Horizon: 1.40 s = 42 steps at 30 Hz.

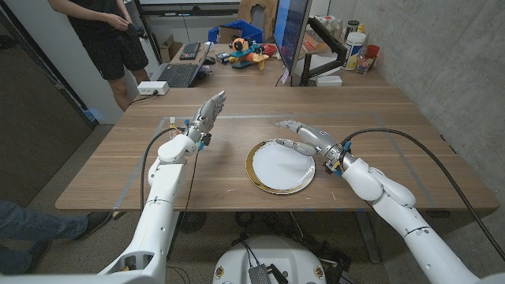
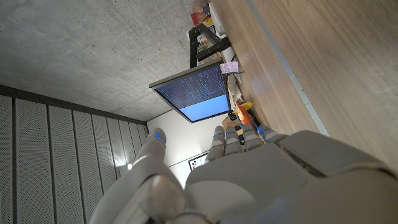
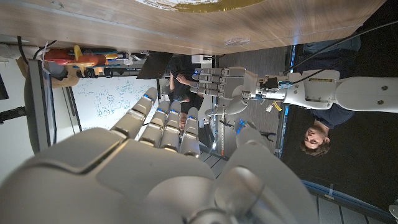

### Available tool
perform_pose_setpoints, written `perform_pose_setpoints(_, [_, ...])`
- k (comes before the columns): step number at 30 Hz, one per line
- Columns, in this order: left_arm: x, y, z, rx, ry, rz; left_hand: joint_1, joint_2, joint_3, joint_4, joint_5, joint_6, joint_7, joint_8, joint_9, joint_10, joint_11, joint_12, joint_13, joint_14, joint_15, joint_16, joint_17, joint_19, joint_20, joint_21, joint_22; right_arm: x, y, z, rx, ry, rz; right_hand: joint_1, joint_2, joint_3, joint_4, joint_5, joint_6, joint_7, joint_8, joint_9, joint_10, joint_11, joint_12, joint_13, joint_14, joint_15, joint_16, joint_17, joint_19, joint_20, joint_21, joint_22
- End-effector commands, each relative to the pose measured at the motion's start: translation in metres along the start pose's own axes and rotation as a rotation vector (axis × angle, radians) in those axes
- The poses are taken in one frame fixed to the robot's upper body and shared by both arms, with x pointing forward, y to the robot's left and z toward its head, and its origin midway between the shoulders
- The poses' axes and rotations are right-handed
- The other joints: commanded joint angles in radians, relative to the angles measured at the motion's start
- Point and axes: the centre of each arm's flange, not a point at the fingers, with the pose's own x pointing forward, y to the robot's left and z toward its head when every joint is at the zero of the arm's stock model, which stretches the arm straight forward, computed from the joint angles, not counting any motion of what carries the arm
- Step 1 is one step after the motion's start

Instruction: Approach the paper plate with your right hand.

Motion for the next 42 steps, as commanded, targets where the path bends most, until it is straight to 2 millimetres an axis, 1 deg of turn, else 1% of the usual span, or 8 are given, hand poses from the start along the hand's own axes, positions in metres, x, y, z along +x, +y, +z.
perform_pose_setpoints(1, [-0.001,0.001,-0.001,0.005,0.005,0.003,0.003,0.008,0.001,-0.004,-0.004,0.003,0.002,0.002,0.005,-0.003,0.003,0.004,0.002,-0.01,0.001,0.001,0.002,-0.003,0.006,-0.003,0.004,-0.001,0.002,0.001,-0.019,-0.005,0.01,0.002,-0.009,0.002,-0.003,0.007,0.002,-0.004,0.001,0.001,0.009,-0.001,0.0,0.006,0.007,-0.003,0.001,0.0,0.006,0.003,0.002,0.003])
perform_pose_setpoints(9, [-0.004,0.004,-0.001,-0.001,0.001,0.014,0.003,0.008,0.0,-0.004,-0.004,0.003,0.002,0.002,0.005,-0.004,0.004,0.004,0.002,-0.01,0.0,0.001,0.002,-0.004,0.006,-0.003,0.004,0.0,0.005,0.003,-0.054,-0.011,0.028,0.002,-0.008,0.002,-0.003,0.009,0.001,-0.008,0.001,0.001,0.007,-0.002,-0.001,0.006,0.007,-0.003,0.0,0.0,0.006,0.002,0.002,0.003])
perform_pose_setpoints(20, [-0.005,0.005,-0.001,-0.003,0.0,0.017,0.002,0.009,0.0,-0.005,-0.004,0.003,0.002,0.002,0.005,-0.003,0.004,0.004,0.002,-0.01,0.002,0.002,0.002,-0.004,0.008,-0.003,0.005,0.004,0.009,0.006,-0.083,-0.024,0.047,0.003,-0.008,0.004,-0.004,0.012,0.0,-0.011,0.0,0.002,0.007,-0.005,-0.002,0.006,0.006,-0.004,-0.001,0.0,0.006,0.003,0.001,0.003])
perform_pose_setpoints(42, [-0.005,0.003,-0.002,-0.003,0.001,0.017,0.002,0.009,-0.002,-0.005,-0.004,0.004,0.003,0.002,0.005,-0.005,0.002,0.004,0.002,-0.012,0.003,0.001,0.002,-0.009,0.01,-0.004,0.005,0.003,0.013,0.007,-0.124,-0.023,0.065,0.005,-0.006,0.007,-0.005,0.017,-0.007,-0.02,-0.003,0.002,0.009,-0.014,-0.003,0.006,0.006,-0.006,-0.003,0.0,0.001,-0.001,-0.001,0.003])
